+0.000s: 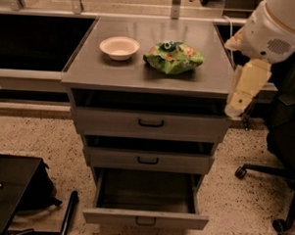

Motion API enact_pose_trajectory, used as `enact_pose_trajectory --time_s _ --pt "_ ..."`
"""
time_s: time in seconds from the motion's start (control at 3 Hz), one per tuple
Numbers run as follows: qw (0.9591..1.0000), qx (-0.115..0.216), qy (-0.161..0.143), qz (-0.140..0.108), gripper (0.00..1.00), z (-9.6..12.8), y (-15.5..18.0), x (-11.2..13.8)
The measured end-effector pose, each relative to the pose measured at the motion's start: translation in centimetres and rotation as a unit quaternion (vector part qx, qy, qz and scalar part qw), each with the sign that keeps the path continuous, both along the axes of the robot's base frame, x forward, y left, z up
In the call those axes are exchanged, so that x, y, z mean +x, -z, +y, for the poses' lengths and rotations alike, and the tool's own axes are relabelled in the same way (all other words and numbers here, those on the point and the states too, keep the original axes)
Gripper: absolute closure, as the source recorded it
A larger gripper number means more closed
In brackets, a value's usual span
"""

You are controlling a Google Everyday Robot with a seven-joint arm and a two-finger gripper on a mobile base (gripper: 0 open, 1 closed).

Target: Place green rice chip bag into bottom drawer

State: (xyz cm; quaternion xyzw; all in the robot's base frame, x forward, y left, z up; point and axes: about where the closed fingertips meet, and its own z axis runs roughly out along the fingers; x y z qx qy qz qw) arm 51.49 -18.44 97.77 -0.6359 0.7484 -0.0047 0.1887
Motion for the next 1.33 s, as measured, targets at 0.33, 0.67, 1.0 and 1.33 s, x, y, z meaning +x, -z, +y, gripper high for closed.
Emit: enact_pose_trajectory --time_s 0.33,0.67,1.0,1.33 --pt "0.9993 0.031 -0.019 -0.010 0.00 1.8 -0.2 4.8" --pt "0.9968 0.071 -0.029 -0.025 0.00 3.1 0.1 8.6" --pt "0.9931 0.104 -0.013 -0.053 0.00 3.8 1.9 14.4" --pt "0.9931 0.104 -0.013 -0.053 0.00 3.8 1.9 14.4"
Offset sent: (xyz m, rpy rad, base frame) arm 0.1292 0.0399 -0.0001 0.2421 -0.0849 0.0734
